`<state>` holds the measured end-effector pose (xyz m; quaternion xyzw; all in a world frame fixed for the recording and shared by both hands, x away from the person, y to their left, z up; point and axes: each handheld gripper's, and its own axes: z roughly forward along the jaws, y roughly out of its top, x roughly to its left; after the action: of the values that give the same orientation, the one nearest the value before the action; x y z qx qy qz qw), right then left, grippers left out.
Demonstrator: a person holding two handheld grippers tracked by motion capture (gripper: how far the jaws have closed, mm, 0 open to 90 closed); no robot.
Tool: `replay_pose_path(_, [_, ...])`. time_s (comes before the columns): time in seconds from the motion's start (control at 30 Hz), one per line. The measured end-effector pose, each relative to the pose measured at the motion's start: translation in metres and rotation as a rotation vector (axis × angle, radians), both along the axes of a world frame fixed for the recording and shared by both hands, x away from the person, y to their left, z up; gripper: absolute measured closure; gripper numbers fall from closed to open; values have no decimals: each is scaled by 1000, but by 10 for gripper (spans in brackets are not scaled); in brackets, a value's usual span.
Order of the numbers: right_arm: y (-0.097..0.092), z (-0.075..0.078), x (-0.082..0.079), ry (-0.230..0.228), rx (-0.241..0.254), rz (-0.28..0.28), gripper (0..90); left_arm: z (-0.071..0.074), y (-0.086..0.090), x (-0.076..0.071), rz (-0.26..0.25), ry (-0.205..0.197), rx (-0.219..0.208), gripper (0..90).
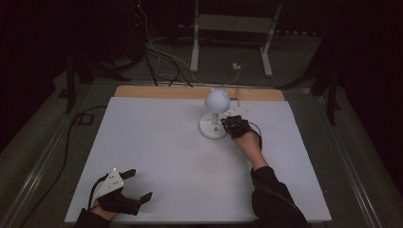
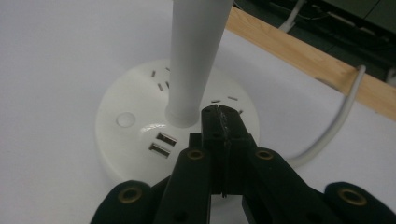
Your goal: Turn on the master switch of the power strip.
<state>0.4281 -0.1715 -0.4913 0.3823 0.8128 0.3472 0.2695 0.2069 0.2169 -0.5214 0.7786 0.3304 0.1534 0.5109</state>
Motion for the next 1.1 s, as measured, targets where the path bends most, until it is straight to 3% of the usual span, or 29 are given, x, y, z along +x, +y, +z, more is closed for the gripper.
replay_pose_path(0.2, [-3,-1,-4,20,32,14,855,0,0,0,-1,-1,0,1])
replay_pose_path(0.23, [-3,0,-5,36,55,26,770,0,0,0,-1,0,-2,1])
replay_pose_path(0.27, [-3,0,-5,36,55,26,770,0,0,0,-1,0,-2,1])
replay_pose_path(0.3, [-3,2,-6,38,65,28,696,0,0,0,-1,0,-1,1])
replay_pose_path(0.6, [-3,3,-5,87,99,41,482,1,0,0,-1,0,-2,1])
replay_pose_path(0.67, [-4,3,-6,80,107,22,344,1,0,0,-2,0,-2,1])
replay_pose_path(0.7, [-4,3,-6,80,107,22,344,1,0,0,-2,-1,-1,1])
replay_pose_path(0.73, [-4,4,-6,94,115,29,213,1,0,0,-3,0,-1,1])
replay_pose_path(0.77, [-4,4,-6,94,115,29,213,1,0,0,-3,-1,-1,1])
replay_pose_path(0.87, [-3,3,-6,123,101,62,75,1,0,0,-2,-1,-2,1])
replay_pose_path(1.1, [-4,7,-8,123,127,63,0,1,0,0,-2,-2,-3,1])
